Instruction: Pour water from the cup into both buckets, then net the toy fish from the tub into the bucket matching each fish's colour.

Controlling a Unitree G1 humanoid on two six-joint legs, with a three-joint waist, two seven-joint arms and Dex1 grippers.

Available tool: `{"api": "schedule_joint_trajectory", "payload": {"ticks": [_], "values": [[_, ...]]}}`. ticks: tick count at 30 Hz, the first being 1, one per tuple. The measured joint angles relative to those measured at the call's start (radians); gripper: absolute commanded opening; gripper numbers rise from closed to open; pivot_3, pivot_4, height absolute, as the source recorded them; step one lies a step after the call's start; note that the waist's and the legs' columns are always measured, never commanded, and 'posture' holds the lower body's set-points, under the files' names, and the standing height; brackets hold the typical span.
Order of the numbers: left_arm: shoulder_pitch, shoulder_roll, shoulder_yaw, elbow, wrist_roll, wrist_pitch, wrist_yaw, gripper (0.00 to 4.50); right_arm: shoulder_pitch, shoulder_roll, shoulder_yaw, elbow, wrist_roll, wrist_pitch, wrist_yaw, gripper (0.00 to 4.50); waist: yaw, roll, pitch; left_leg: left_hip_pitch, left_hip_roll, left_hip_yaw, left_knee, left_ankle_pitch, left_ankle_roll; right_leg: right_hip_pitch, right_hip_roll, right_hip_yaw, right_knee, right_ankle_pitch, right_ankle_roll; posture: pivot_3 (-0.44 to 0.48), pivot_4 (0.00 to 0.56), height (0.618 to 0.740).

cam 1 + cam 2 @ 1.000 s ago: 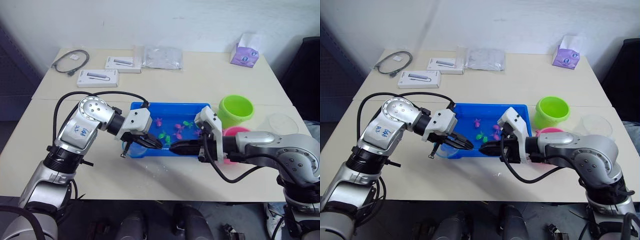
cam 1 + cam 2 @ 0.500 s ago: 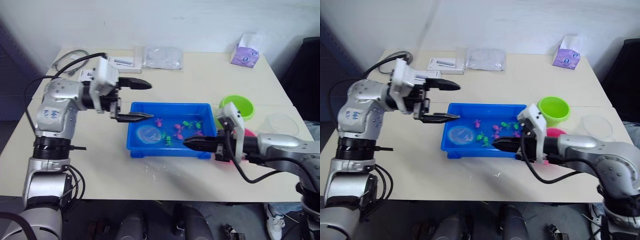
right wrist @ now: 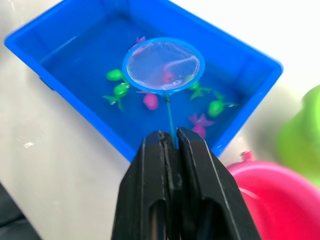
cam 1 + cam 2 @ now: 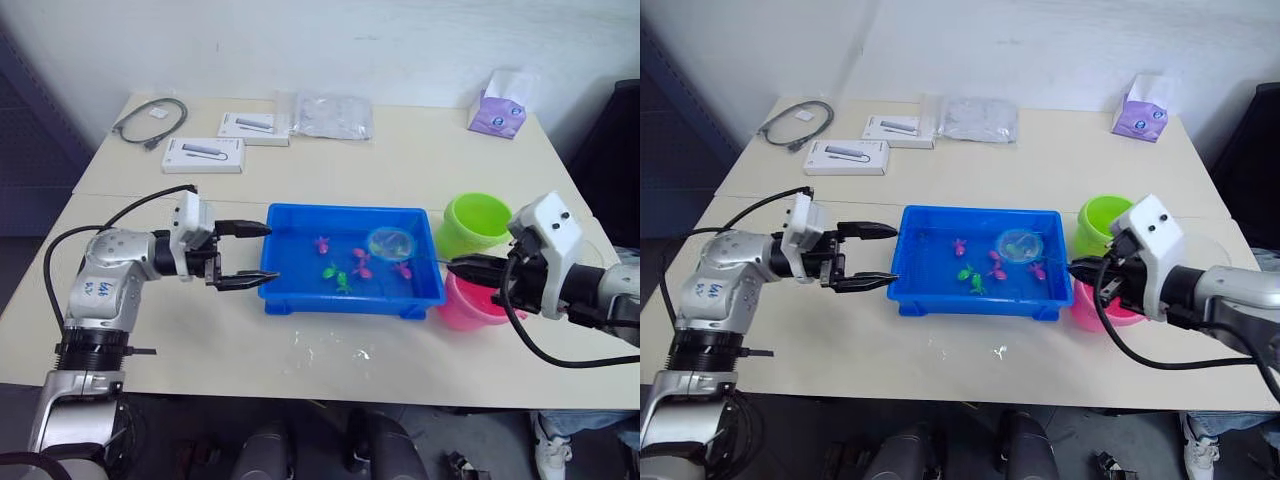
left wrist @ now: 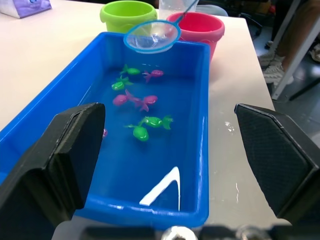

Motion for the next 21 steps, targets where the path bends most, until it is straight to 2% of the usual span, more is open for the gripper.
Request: {"api": "schedule_joint_trajectory", "payload": {"ticks": [4,7,12,21], "values": [[0.015,-0.01,-0.004,-0.022,0.0,0.004,0.027,4.45,0.0,0.025,0.025,0.04,0.139,0.078,-0.141,0.0,0.0,0.0,0.0,0.0,0.0,0.0,0.0,0.0,0.0,0.0,0.0,-0.001,0.0,0.0,0.0,0.0,0.15,0.74],[0.015,-0.021,-0.008,-0.031,0.0,0.007,0.041,4.45,0.003,0.043,0.031,0.079,0.23,0.094,-0.302,0.0,0.001,0.0,0.0,0.0,0.0,0.0,0.0,0.001,0.0,0.0,-0.001,-0.001,0.0,0.0,0.0,0.0,0.15,0.74],[0.015,-0.025,-0.021,-0.047,0.0,0.012,0.043,4.45,0.004,0.039,0.063,0.14,0.421,0.068,-0.483,0.0,0.0,0.0,0.0,0.0,0.0,0.0,0.0,0.001,0.0,0.0,0.0,-0.002,0.0,0.0,0.0,0.0,0.15,0.74],[0.015,-0.028,-0.033,-0.06,0.0,0.017,0.049,4.45,-0.024,0.024,0.175,0.19,0.622,-0.029,-0.636,0.0,-0.001,0.0,0.0,0.0,0.0,0.0,0.0,0.001,0.0,0.0,0.0,-0.002,0.0,0.0,0.0,0.0,0.15,0.74]]}}
